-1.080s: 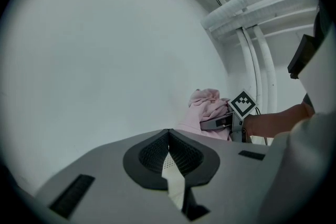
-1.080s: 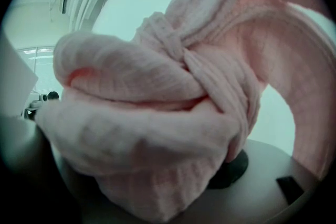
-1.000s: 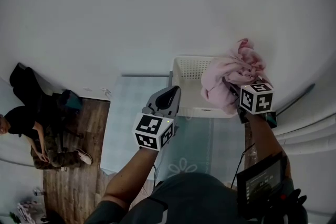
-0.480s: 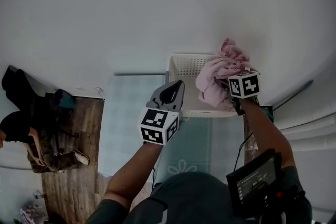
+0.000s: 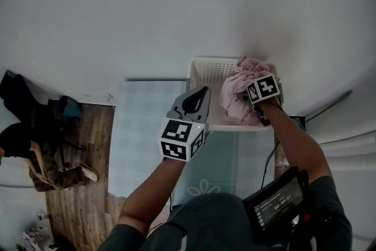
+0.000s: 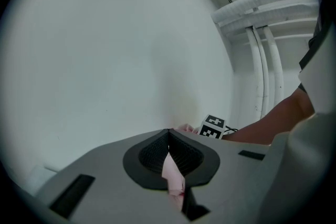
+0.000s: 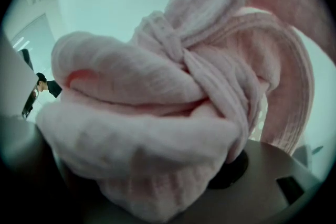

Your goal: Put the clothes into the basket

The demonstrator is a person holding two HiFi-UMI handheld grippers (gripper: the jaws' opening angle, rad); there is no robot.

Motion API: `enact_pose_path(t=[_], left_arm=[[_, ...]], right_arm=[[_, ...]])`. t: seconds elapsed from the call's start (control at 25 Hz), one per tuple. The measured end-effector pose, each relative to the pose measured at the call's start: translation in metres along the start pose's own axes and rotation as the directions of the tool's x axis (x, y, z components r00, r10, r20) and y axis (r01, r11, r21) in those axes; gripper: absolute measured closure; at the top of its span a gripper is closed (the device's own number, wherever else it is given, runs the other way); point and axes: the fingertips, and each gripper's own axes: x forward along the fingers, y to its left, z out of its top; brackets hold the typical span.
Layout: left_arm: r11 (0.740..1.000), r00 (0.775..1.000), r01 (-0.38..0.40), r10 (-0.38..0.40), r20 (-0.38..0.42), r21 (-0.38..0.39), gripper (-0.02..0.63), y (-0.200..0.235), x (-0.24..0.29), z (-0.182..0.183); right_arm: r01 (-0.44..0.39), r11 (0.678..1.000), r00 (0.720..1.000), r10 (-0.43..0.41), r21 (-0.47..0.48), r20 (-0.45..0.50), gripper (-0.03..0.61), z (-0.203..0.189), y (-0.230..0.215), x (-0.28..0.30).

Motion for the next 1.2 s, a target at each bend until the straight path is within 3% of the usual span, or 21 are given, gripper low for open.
enact_pose_path(t=[0.2,0.32,1.2], left_arm=[[1.0,1.0,-0.011,0.011,-0.014,-0.01,0.604,0.007,0.0,-0.006],[1.0,1.0,-0.019,0.019,-0.018,-0.014,0.604,0.011,0.0,-0.008],[0.999,0.999,-0.023,0.021,-0.039,-0.031,0.604,0.009,-0.008,-0.012]], right_arm=[[0.005,1.0,0.987,-0.009,-0.023,-0.16,0.218,-0.022,-0.004,0.03],[-0.002,1.0,0.978,0.001,-0.005,-0.209,0.218,-0.035,-0.006,0.046],[-0.045,0.997,0.945,0.061,0.056,-0.321,0.216,-0.068,-0.01,0.086]])
